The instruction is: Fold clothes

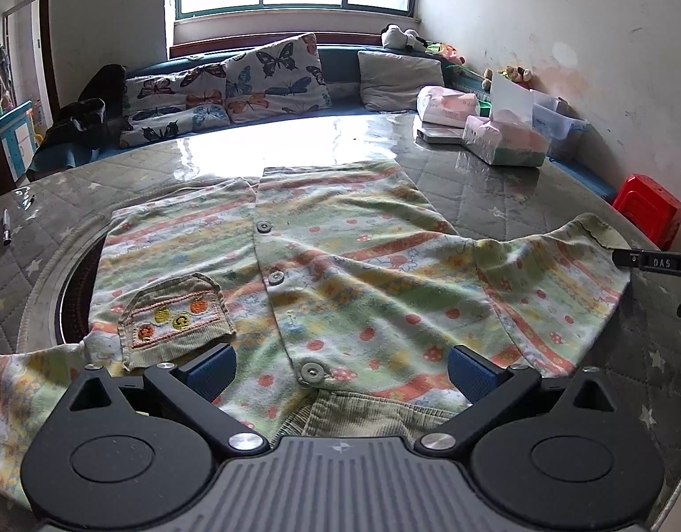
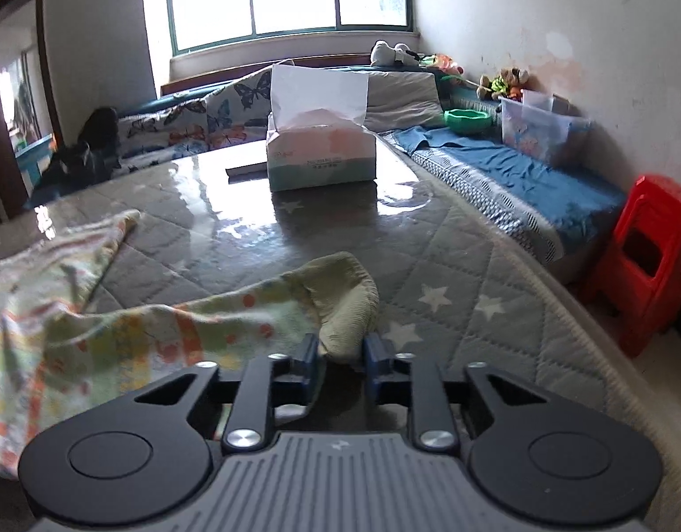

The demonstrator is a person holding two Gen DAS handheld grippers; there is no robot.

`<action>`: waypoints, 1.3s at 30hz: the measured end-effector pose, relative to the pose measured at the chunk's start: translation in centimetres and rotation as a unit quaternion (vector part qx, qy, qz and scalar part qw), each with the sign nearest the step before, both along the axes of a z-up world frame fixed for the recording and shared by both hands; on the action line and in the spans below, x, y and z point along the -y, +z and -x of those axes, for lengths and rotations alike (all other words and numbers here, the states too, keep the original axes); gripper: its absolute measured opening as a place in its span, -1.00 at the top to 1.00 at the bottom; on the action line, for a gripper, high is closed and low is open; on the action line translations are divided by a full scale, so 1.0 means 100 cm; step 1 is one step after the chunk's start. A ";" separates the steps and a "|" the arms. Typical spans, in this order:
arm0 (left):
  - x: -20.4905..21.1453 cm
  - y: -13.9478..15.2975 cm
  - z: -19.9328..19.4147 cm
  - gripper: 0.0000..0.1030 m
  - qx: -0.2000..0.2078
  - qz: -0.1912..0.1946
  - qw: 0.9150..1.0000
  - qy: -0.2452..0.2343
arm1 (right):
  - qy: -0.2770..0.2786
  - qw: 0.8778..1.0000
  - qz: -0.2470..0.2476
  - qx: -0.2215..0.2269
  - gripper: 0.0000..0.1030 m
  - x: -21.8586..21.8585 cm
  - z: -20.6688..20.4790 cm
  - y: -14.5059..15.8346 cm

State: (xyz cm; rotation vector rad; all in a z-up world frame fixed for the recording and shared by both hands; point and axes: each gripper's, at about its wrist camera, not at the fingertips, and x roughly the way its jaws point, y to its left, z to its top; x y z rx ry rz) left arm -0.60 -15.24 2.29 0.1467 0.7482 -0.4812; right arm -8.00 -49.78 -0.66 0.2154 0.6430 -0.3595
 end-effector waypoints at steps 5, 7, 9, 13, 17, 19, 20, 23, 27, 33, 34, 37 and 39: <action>0.001 -0.001 0.001 -1.00 -0.003 -0.001 1.000 -0.002 | -0.005 0.998 -0.049 0.030 0.75 0.001 0.004 0.007; 0.001 -0.002 0.000 -1.00 -0.005 0.000 1.000 -0.002 | 0.004 0.996 -0.077 0.046 0.77 0.001 0.006 0.014; 0.002 -0.004 -0.001 -1.00 -0.009 0.000 1.000 -0.002 | 0.015 0.994 -0.095 0.060 0.77 -0.002 0.008 0.021; 0.006 -0.009 -0.003 -1.00 -0.013 -0.004 1.000 -0.003 | 0.046 0.988 -0.120 0.086 0.78 -0.014 0.008 0.041; 0.009 -0.014 -0.002 -1.00 -0.015 -0.009 1.000 -0.012 | 0.076 0.983 -0.128 0.111 0.78 -0.030 0.004 0.064; 0.010 -0.017 -0.002 -1.00 -0.018 -0.013 1.000 -0.014 | 0.091 0.979 -0.138 0.123 0.78 -0.037 0.002 0.074; 0.010 -0.019 -0.002 -1.00 -0.019 -0.013 1.000 -0.015 | 0.098 0.977 -0.142 0.128 0.78 -0.041 0.001 0.080; 0.006 -0.020 -0.001 -1.00 -0.024 -0.010 1.000 -0.015 | 0.124 0.970 -0.152 0.141 0.78 -0.054 -0.004 0.096; -0.009 -0.013 0.000 -1.00 -0.022 0.012 1.000 0.000 | 0.160 0.964 -0.146 0.151 0.78 -0.077 -0.016 0.114; -0.052 0.004 0.001 -1.00 -0.004 0.049 0.998 0.049 | 0.227 0.954 -0.137 0.141 0.78 -0.128 -0.043 0.127; -0.059 0.005 0.000 -1.00 0.000 0.050 0.997 0.057 | 0.239 0.952 -0.135 0.136 0.78 -0.138 -0.048 0.127; -0.081 0.007 0.000 -1.00 0.005 0.054 0.995 0.084 | 0.272 0.945 -0.131 0.123 0.78 -0.167 -0.060 0.125; -0.094 0.006 0.000 -1.00 0.006 0.058 0.993 0.102 | 0.290 0.942 -0.127 0.113 0.78 -0.185 -0.064 0.121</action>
